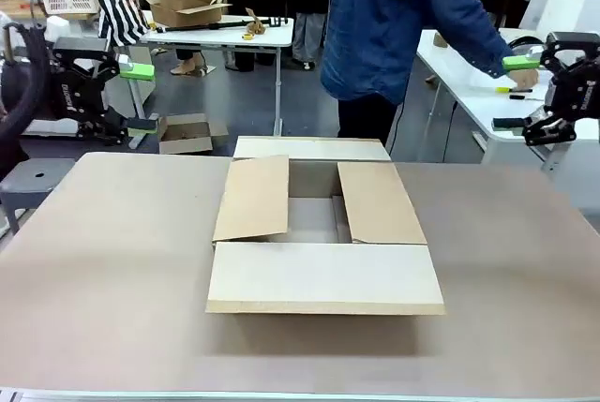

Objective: Pack the gift set into the box.
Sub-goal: Place both hands on the side flaps of the Package Box and spread them outward.

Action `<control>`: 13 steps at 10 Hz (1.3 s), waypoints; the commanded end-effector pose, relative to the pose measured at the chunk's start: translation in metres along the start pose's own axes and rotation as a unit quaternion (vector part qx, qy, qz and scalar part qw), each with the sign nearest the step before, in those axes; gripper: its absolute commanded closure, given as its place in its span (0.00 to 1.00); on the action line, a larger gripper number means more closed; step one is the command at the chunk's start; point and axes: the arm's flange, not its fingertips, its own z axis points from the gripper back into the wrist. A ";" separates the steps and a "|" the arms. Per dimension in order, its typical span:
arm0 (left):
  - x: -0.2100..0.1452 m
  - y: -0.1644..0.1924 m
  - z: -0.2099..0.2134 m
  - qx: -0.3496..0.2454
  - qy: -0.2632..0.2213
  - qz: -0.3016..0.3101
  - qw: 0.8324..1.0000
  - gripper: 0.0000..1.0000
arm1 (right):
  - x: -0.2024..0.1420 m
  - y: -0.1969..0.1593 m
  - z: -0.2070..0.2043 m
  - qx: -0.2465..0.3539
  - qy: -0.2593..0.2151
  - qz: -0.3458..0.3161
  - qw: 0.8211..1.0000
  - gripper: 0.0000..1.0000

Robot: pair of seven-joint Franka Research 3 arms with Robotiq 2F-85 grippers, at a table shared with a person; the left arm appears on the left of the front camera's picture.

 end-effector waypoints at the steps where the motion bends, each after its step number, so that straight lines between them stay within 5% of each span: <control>1: -0.008 -0.013 -0.001 -0.015 0.037 -0.030 0.999 0.00 | -0.008 0.013 -0.001 -0.020 0.026 0.040 0.999 0.00; 8: -0.009 -0.015 -0.002 -0.008 0.040 -0.019 0.999 0.00 | -0.008 0.013 -0.001 -0.020 0.026 0.040 0.999 0.00; 10: -0.006 -0.056 -0.059 0.124 0.086 -0.012 0.988 0.00 | -0.008 0.013 -0.001 -0.020 0.026 0.040 0.999 0.00; 13: 0.009 -0.075 -0.182 0.341 0.153 -0.015 0.928 0.00 | -0.008 0.013 -0.001 -0.020 0.026 0.040 0.999 0.00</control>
